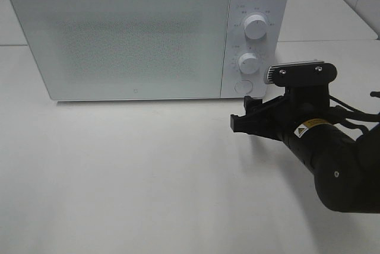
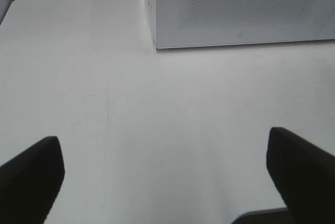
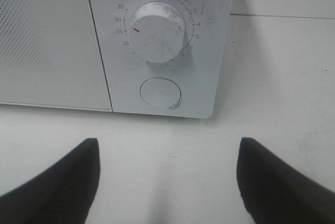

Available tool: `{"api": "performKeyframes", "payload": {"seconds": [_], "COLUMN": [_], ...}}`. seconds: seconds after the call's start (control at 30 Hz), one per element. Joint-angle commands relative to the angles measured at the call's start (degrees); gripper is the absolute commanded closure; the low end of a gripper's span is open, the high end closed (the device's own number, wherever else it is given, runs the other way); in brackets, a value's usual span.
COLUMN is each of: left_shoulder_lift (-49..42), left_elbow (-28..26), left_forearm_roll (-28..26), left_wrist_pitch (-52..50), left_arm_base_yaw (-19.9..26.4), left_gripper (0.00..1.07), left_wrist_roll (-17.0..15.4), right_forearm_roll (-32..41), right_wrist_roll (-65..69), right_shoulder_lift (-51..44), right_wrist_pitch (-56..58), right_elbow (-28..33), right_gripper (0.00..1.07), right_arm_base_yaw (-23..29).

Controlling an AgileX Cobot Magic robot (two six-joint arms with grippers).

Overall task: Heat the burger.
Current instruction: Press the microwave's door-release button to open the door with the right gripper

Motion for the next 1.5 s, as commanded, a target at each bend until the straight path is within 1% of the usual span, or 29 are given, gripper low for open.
{"api": "performKeyframes", "payload": {"seconds": [0.03, 0.17, 0.27, 0.33, 0.37, 0.4, 0.47, 0.5, 0.57, 0.6, 0.63, 0.67, 0.73, 0.77, 0.8, 0.87, 0.9, 0.93, 0.97, 1.0, 1.03, 1.07, 1.1, 1.13, 1.2, 1.23, 1.27, 1.37, 1.5], "left_shoulder_lift": [-0.86, -0.86, -0.86, -0.86, -0.86, -0.86, -0.86, -0.86, -0.86, -0.86, -0.86, -0.86, -0.86, -0.86, -0.86, -0.86, -0.86, -0.86, -0.86, -0.86, -0.86, -0.86, -0.86, -0.86, -0.86, -0.86, -0.86, -0.86, -0.86], "left_elbow": [0.17, 0.17, 0.17, 0.17, 0.17, 0.17, 0.17, 0.17, 0.17, 0.17, 0.17, 0.17, 0.17, 0.17, 0.17, 0.17, 0.17, 0.17, 0.17, 0.17, 0.17, 0.17, 0.17, 0.17, 0.17, 0.17, 0.17, 0.17, 0.17], "left_forearm_roll": [-0.40, -0.40, -0.40, -0.40, -0.40, -0.40, -0.40, -0.40, -0.40, -0.40, -0.40, -0.40, -0.40, -0.40, -0.40, -0.40, -0.40, -0.40, -0.40, -0.40, -0.40, -0.40, -0.40, -0.40, -0.40, -0.40, -0.40, -0.40, -0.40], "left_wrist_pitch": [-0.86, -0.86, -0.86, -0.86, -0.86, -0.86, -0.86, -0.86, -0.86, -0.86, -0.86, -0.86, -0.86, -0.86, -0.86, -0.86, -0.86, -0.86, -0.86, -0.86, -0.86, -0.86, -0.86, -0.86, -0.86, -0.86, -0.86, -0.86, -0.86], "left_arm_base_yaw": [-0.06, -0.06, -0.06, -0.06, -0.06, -0.06, -0.06, -0.06, -0.06, -0.06, -0.06, -0.06, -0.06, -0.06, -0.06, -0.06, -0.06, -0.06, -0.06, -0.06, -0.06, -0.06, -0.06, -0.06, -0.06, -0.06, -0.06, -0.06, -0.06], "left_gripper": [0.07, 0.07, 0.07, 0.07, 0.07, 0.07, 0.07, 0.07, 0.07, 0.07, 0.07, 0.07, 0.07, 0.07, 0.07, 0.07, 0.07, 0.07, 0.07, 0.07, 0.07, 0.07, 0.07, 0.07, 0.07, 0.07, 0.07, 0.07, 0.07], "left_wrist_roll": [-0.06, -0.06, -0.06, -0.06, -0.06, -0.06, -0.06, -0.06, -0.06, -0.06, -0.06, -0.06, -0.06, -0.06, -0.06, -0.06, -0.06, -0.06, -0.06, -0.06, -0.06, -0.06, -0.06, -0.06, -0.06, -0.06, -0.06, -0.06, -0.06], "right_forearm_roll": [-0.17, -0.17, -0.17, -0.17, -0.17, -0.17, -0.17, -0.17, -0.17, -0.17, -0.17, -0.17, -0.17, -0.17, -0.17, -0.17, -0.17, -0.17, -0.17, -0.17, -0.17, -0.17, -0.17, -0.17, -0.17, -0.17, -0.17, -0.17, 0.06], "right_wrist_roll": [2.58, 8.82, 17.36, 28.93, 28.93, 35.29, 38.96, 46.07, 49.56, 56.09, 56.09, 62.51, 65.95, 72.14, 72.14, 78.72, 78.72, 82.16, 82.16, 85.31, 86.57, 86.57, 88.75, 88.75, 91.33, 91.33, 92.42, 92.65, 92.65], "right_shoulder_lift": [0.06, 0.06, 0.06, 0.06, 0.06, 0.06, 0.06, 0.06, 0.06, 0.06, 0.06, 0.06, 0.06, 0.06, 0.06, 0.06, 0.06, 0.06, 0.06, 0.06, 0.06, 0.06, 0.06, 0.06, 0.06, 0.06, 0.06, 0.06, 0.06], "right_wrist_pitch": [-0.34, -0.57, -1.09, -1.09, -1.09, -0.97, -0.92, -0.92, -0.92, -0.97, -0.97, -0.97, -0.97, -0.92, -0.92, -0.92, -0.92, -0.92, -0.92, -0.92, -0.92, -0.92, -0.63, -0.63, -0.34, -0.34, -0.34, -0.34, 0.00], "right_elbow": [-0.52, -0.52, -0.52, -0.52, -0.52, -0.52, -0.52, -0.52, -0.52, -0.52, -0.52, -0.52, -0.52, -0.52, -0.52, -0.52, -0.52, -0.52, -0.52, -0.52, -0.52, -0.52, -0.52, -0.52, -0.52, -0.52, -0.52, -0.52, -0.57], "right_gripper": [0.37, 0.37, 0.37, 0.37, 0.37, 0.37, 0.37, 0.37, 0.37, 0.38, 0.38, 0.40, 0.42, 0.46, 0.46, 0.54, 0.54, 0.61, 0.61, 0.65, 0.75, 0.75, 0.84, 0.84, 0.96, 0.96, 1.03, 1.07, 1.07], "right_arm_base_yaw": [0.17, 0.17, 0.17, 0.17, 0.17, 0.17, 0.17, 0.17, 0.17, 0.17, 0.17, 0.17, 0.17, 0.17, 0.17, 0.17, 0.17, 0.17, 0.17, 0.17, 0.17, 0.17, 0.17, 0.17, 0.17, 0.17, 0.17, 0.17, 0.17]}}
